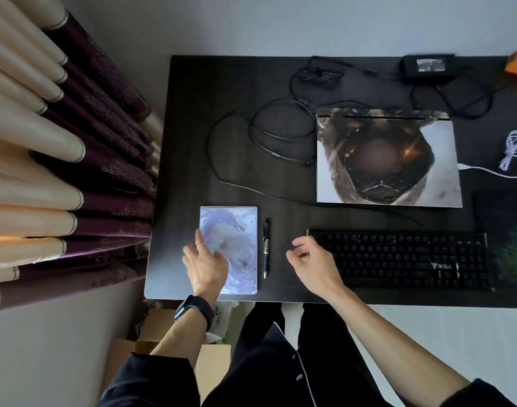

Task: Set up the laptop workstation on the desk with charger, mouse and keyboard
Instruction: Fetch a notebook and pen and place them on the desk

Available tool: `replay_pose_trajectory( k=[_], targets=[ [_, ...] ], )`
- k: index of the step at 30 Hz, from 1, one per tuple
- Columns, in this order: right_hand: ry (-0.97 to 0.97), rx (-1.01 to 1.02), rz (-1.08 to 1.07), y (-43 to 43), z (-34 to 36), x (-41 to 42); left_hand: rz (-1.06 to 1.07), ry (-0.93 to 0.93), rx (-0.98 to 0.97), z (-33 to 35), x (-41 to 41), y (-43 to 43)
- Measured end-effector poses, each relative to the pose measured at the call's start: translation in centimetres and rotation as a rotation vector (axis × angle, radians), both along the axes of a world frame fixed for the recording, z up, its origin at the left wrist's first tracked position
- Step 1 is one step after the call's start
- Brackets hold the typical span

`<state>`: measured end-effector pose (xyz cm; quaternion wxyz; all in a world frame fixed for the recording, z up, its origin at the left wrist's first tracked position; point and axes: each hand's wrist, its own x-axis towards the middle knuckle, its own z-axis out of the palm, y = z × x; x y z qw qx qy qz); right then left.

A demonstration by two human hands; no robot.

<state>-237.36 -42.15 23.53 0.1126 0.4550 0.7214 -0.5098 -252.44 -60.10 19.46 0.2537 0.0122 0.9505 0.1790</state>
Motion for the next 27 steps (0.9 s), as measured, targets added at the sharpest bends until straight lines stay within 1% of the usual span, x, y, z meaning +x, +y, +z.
replay_pose_trajectory(
  k=[4,7,9,11,14,16,18,20,22,24,27],
  targets=[
    [0.033,0.057,0.013,2.5,1.5,4.8,-0.146,0.064,0.136,1.2,4.1,4.2],
    [0.050,0.134,0.039,5.1,1.7,8.8,-0.251,0.089,0.251,1.9,7.9,8.3],
    [0.041,0.207,0.090,7.8,1.3,11.6,-0.344,0.113,0.280,2.2,10.5,11.2],
    [0.029,0.290,0.146,10.4,0.9,14.3,-0.420,0.112,0.250,2.4,13.1,13.3],
    [0.013,0.446,0.167,13.4,0.0,18.0,-0.537,0.123,0.177,2.1,16.3,15.0],
    [-0.033,0.518,0.159,15.2,-0.6,20.6,-0.612,0.172,0.128,1.4,18.4,16.0],
    [-0.096,0.559,0.201,16.8,-1.7,22.8,-0.655,0.201,0.067,0.8,19.9,16.8],
    [-0.145,0.616,0.255,17.6,-2.6,24.6,-0.681,0.176,-0.008,0.3,21.0,17.2],
    [-0.181,0.674,0.292,18.2,-3.5,25.9,-0.683,0.169,-0.040,-0.3,21.6,17.5],
    [-0.205,0.690,0.314,19.0,-4.3,26.8,-0.678,0.173,-0.060,-0.6,22.0,17.9],
    [-0.259,0.644,0.330,19.6,-5.0,27.2,-0.644,0.174,-0.086,-1.2,22.3,18.2]
  ],
)
